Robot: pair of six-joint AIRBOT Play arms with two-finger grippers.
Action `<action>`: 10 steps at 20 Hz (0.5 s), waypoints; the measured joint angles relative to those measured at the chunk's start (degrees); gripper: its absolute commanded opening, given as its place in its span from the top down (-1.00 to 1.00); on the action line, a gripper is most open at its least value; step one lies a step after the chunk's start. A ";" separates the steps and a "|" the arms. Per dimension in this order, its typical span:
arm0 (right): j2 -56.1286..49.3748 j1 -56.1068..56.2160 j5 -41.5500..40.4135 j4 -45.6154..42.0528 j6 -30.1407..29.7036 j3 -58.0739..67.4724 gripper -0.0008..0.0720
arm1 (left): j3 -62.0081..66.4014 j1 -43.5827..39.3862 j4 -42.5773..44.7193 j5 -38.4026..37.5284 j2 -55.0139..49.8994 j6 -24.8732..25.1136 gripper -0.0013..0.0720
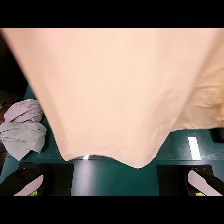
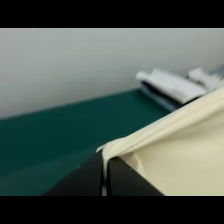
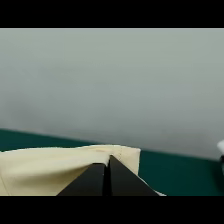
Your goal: Fold the shirts.
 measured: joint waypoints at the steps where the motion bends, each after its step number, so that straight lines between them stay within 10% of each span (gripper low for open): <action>1: -3.43 2.47 1.53 -2.19 0.74 -1.27 0.94 | -1.97 -0.02 2.49 -1.86 -2.75 -0.42 0.89; 9: -25.62 12.61 3.80 -13.05 4.44 -11.89 0.93 | -8.85 2.01 11.78 -5.51 -28.28 -2.03 0.80; 10: -27.34 12.85 3.17 -13.51 4.74 -12.31 0.84 | -9.05 2.56 11.78 -5.09 -30.40 -2.45 0.01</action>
